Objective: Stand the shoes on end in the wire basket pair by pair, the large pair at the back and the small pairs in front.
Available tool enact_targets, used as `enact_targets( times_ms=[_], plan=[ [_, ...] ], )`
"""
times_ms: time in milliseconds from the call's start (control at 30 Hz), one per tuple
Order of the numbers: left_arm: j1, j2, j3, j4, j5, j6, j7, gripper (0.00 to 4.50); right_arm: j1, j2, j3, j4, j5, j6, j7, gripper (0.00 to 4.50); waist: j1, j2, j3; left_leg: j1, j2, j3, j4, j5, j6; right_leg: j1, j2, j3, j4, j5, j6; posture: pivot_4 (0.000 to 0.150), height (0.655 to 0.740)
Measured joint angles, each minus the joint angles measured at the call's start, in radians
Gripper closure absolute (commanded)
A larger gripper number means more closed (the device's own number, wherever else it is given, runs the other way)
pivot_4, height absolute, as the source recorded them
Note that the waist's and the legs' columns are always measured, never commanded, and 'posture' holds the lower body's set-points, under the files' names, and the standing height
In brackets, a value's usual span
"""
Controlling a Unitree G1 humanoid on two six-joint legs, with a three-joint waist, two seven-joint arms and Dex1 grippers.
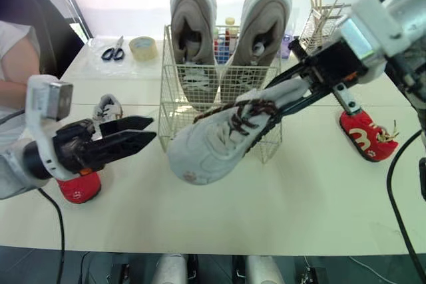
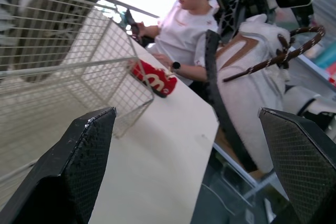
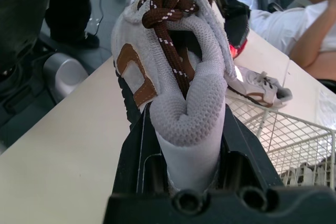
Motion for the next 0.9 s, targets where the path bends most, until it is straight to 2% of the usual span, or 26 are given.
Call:
enact_targets(
  times_ms=[367, 467, 567, 700, 767, 833, 900],
  plan=[
    [-0.177, -0.119, -0.266, -0.009, 0.002, 0.035, -0.015, 0.0, -0.013, 0.023, 0.077, 0.029, -0.032, -0.1, 0.0, 3.86, 0.001, -0.001, 0.0, 0.0, 0.0, 0.0, 0.001, 0.001, 0.0, 0.0, 0.002, 0.0, 0.001, 0.002, 0.003, 0.15, 0.7352],
    [-0.171, -0.118, -0.299, -0.039, 0.062, 0.072, -0.064, 0.0, -0.013, 0.024, 0.079, 0.031, -0.037, -0.099, 0.0, 3.86, 0.0, -0.001, 0.0, 0.0, 0.0, 0.0, 0.001, 0.001, 0.0, 0.0, 0.004, -0.001, 0.001, 0.002, 0.003, 0.15, 0.7352],
    [-0.164, -0.119, -0.311, -0.041, 0.108, 0.086, -0.1, 0.83, -0.013, 0.024, 0.078, 0.03, -0.043, -0.097, 0.0, 3.88, 0.001, -0.001, 0.0, 0.0, 0.0, -0.001, 0.001, 0.001, -0.001, 0.0, 0.004, -0.001, 0.001, 0.002, 0.003, 0.15, 0.7352],
    [-0.167, -0.15, -0.312, -0.022, 0.134, 0.085, -0.12, 2.84, -0.013, 0.025, 0.077, 0.031, -0.053, -0.087, 0.0, 3.88, 0.002, -0.001, 0.0, 0.0, 0.0, -0.001, 0.001, 0.001, -0.001, 0.001, 0.003, -0.001, 0.001, 0.002, 0.003, 0.15, 0.7352],
    [-0.168, -0.165, -0.312, -0.007, 0.138, 0.085, -0.116, 3.7, -0.013, 0.027, 0.069, 0.026, -0.053, -0.078, -0.002, 3.88, 0.003, -0.001, 0.0, 0.0, 0.0, -0.001, 0.001, 0.001, -0.001, 0.001, 0.003, -0.001, 0.001, 0.002, 0.003, 0.15, 0.7352],
    [-0.167, -0.172, -0.313, -0.004, 0.144, 0.086, -0.116, 4.16, -0.013, 0.024, 0.066, 0.017, -0.053, -0.071, -0.005, 3.88, 0.003, -0.001, 0.0, 0.0, 0.001, -0.001, 0.001, 0.001, -0.001, 0.001, 0.003, -0.001, 0.001, 0.002, 0.003, 0.15, 0.7352],
    [-0.166, -0.178, -0.313, -0.005, 0.148, 0.086, -0.116, 4.16, -0.013, 0.024, 0.061, 0.014, -0.056, -0.061, -0.005, 3.88, 0.002, -0.001, 0.0, 0.0, 0.001, -0.001, 0.001, 0.001, -0.001, 0.001, 0.003, -0.001, 0.001, 0.002, 0.003, 0.15, 0.7352]
  ],
)
